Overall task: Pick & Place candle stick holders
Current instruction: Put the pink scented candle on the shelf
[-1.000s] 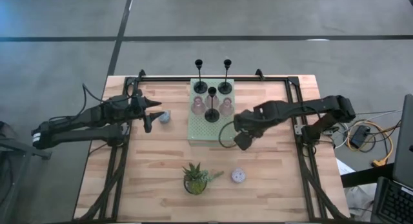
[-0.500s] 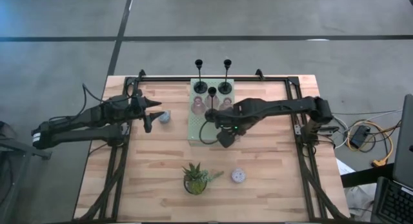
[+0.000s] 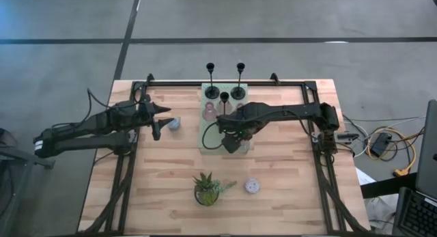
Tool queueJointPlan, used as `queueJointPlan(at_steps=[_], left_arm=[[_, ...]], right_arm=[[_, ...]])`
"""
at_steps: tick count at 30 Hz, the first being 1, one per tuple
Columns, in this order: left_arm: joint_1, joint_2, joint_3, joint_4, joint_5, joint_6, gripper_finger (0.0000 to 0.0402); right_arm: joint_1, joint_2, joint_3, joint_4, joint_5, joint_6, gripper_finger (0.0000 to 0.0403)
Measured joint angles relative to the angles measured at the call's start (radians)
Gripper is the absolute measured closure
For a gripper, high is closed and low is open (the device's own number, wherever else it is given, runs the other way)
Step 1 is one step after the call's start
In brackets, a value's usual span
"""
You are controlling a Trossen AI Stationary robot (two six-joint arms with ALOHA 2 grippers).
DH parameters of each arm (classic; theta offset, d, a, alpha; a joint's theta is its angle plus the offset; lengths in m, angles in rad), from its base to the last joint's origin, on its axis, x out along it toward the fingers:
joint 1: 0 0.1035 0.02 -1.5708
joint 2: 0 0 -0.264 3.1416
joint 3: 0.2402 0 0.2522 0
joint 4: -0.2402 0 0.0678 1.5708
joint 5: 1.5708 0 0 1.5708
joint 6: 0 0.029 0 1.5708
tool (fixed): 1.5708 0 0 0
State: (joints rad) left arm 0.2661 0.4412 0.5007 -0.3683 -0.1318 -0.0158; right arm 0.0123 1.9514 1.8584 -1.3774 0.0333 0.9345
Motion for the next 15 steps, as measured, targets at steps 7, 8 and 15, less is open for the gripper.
queueJointPlan(at_steps=[7,8,15], left_arm=[[0.000,0.000,0.000,0.000,0.000,0.000,0.0186],[0.000,0.000,0.000,-0.001,0.000,0.000,0.0186],[0.000,0.000,0.000,0.000,0.000,0.000,0.0186]], right_arm=[[-0.020,0.026,0.005,0.004,0.007,-0.025,0.0116],[-0.022,0.028,0.004,0.004,0.007,-0.027,0.0116],[-0.029,0.028,0.004,0.004,0.020,-0.032,0.0116]])
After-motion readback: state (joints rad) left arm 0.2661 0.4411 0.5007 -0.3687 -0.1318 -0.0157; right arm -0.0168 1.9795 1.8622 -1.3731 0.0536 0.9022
